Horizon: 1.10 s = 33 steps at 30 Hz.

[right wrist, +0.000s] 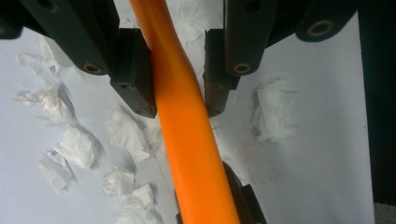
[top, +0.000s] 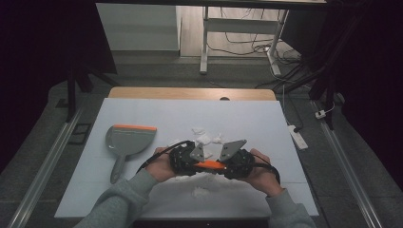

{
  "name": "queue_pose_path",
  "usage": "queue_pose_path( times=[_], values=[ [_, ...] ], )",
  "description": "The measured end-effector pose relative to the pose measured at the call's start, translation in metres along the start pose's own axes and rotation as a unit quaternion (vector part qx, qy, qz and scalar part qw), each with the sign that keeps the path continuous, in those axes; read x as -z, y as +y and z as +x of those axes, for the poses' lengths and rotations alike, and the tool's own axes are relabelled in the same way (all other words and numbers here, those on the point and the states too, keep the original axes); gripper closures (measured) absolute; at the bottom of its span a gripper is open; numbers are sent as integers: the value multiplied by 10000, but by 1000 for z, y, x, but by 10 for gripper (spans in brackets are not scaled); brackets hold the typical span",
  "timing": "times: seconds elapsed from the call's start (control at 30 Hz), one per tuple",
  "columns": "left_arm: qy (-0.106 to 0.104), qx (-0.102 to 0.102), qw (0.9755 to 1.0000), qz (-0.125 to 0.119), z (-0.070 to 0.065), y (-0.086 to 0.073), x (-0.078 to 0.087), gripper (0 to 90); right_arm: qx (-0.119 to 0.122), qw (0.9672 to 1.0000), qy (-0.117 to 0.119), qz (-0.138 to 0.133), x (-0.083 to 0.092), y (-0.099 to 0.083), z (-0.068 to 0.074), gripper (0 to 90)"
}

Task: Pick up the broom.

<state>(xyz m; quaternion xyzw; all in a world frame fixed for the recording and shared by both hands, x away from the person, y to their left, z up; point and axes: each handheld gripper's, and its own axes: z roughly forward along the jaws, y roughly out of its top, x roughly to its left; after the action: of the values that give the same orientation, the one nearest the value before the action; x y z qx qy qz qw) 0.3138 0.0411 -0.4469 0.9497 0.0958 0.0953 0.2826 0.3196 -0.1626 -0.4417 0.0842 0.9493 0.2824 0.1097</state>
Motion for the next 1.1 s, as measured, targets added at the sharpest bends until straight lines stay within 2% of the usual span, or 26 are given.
queue_pose_path(
  times=[0.03, 0.07, 0.13, 0.17, 0.2, 0.23, 0.3, 0.37, 0.43, 0.6, 0.7, 0.8, 0.87, 0.9, 0.93, 1.0, 1.1],
  values=[
    [42, 51, 10000, -52, 1, -2, 0, 719, 0, 10000, 0, 0, 0, 0, 0, 671],
    [163, 126, 9997, -129, 4, -5, 2, 631, -31, 10000, 58, -37, -1, 0, -1, 693],
    [241, 166, 9994, -166, 5, -6, 3, 538, -85, 9999, 65, -88, 0, -1, -1, 702],
    [598, 317, 9975, -211, 5, -8, 5, 470, -111, 9999, 46, -91, 0, 0, -1, 705],
    [598, 317, 9975, -211, 5, -8, 5, 423, -127, 9999, 19, -100, 0, 0, -2, 706],
    [810, 434, 9956, -204, 5, -9, 8, 398, -167, 9998, 2, -107, 1, -1, -2, 707],
    [921, 649, 9932, -295, 6, -15, 14, 383, -190, 9997, -29, -143, 2, -1, -3, 707],
    [1043, 938, 9888, -499, 5, -24, 24, 358, -314, 9993, -81, -211, 4, -2, -5, 708],
    [1047, 1214, 9847, -679, 4, -35, 34, 335, -415, 9986, -153, -295, 6, -5, -6, 708],
    [1087, 1844, 9710, -1061, -4, -70, 55, 322, -607, 9970, -243, -424, 11, -10, -12, 708],
    [1171, 2022, 9661, -1096, -9, -90, 61, 315, -784, 9948, -313, -574, 14, -13, -17, 708],
    [1251, 2228, 9594, -1197, -15, -109, 66, 317, -1021, 9910, -392, -773, 17, -18, -22, 708],
    [1375, 2365, 9538, -1243, -19, -120, 70, 319, -1199, 9877, -368, -935, 20, -22, -26, 708],
    [1391, 2416, 9519, -1268, -20, -125, 72, 318, -1273, 9863, -388, -976, 21, -24, -28, 708],
    [1434, 2489, 9490, -1300, -22, -130, 73, 315, -1317, 9853, -443, -996, 22, -25, -29, 708],
    [1464, 2545, 9475, -1268, -24, -138, 74, 300, -1365, 9838, -500, -1052, 25, -28, -31, 709],
    [1573, 2658, 9424, -1283, -26, -149, 75, 294, -1447, 9812, -676, -1085, 29, -29, -34, 708]
  ],
)
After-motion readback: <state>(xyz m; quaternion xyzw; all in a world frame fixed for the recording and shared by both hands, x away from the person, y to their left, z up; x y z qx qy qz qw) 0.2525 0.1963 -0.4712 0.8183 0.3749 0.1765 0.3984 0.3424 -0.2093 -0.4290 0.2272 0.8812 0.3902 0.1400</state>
